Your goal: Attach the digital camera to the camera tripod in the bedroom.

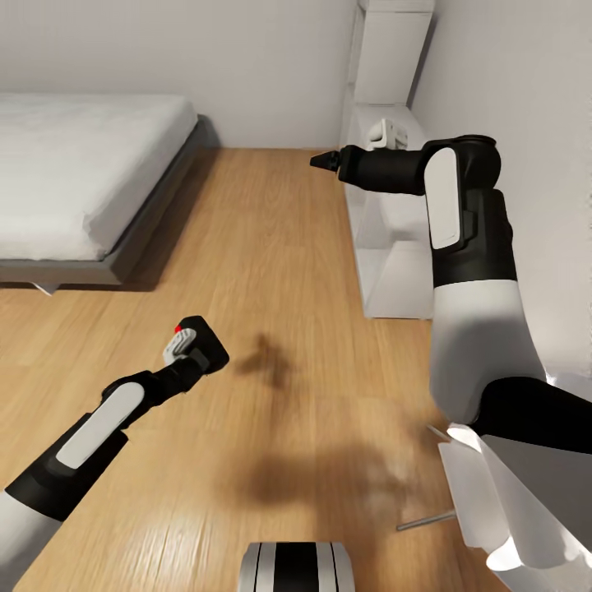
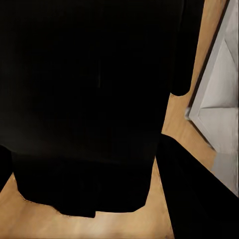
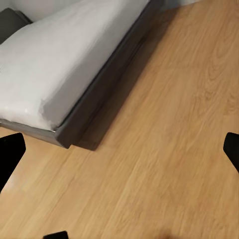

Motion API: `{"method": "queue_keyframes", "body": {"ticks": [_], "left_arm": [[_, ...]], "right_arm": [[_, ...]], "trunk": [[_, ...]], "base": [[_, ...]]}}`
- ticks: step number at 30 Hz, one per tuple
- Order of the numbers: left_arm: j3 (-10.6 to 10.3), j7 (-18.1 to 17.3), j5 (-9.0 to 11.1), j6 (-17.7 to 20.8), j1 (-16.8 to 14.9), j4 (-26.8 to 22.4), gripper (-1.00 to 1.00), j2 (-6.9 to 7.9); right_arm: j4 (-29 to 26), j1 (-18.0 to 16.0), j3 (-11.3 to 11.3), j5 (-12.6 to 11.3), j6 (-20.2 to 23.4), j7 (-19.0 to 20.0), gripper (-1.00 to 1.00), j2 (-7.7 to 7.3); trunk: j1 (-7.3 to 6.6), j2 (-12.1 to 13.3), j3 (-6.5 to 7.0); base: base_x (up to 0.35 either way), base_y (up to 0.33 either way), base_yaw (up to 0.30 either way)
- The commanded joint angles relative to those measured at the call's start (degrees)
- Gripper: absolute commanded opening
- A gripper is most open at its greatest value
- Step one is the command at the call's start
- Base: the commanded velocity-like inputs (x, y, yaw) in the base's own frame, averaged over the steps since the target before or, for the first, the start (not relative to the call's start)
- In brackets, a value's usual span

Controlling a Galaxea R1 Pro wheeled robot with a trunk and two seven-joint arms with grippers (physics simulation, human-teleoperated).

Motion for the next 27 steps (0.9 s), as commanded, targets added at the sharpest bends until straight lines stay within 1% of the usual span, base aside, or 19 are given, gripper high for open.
{"method": "queue_keyframes", "body": {"ticks": [1,7,13,27], "left_arm": [[-0.07,-0.26,0.64,0.07,-0.04,-0.08,-1.0,0.27],[-0.05,-0.91,1.18,0.17,-0.04,-0.03,-1.0,0.62],[-0.05,-1.05,1.29,0.22,-0.04,-0.11,-1.0,0.69],[-0.08,-1.08,1.23,0.28,-0.04,-0.57,-1.0,0.69]], "right_arm": [[0.0,-0.04,-0.18,0.39,0.27,0.4,1.0,0.07],[-0.03,-0.04,-0.14,0.32,0.27,0.38,1.0,0.32],[-0.03,0.38,-0.1,0.28,0.27,0.38,1.0,0.54],[-0.08,0.76,-0.08,0.31,0.27,0.37,1.0,0.44]], "trunk": [[-0.03,0.0,0.18],[-0.18,0.08,1.51],[-0.34,0.16,2.84],[-0.7,0.35,5.94]], "base": [[0.0,0.0,0.0],[0.0,0.0,0.0],[0.0,0.0,0.0],[0.0,0.0,0.0]]}}
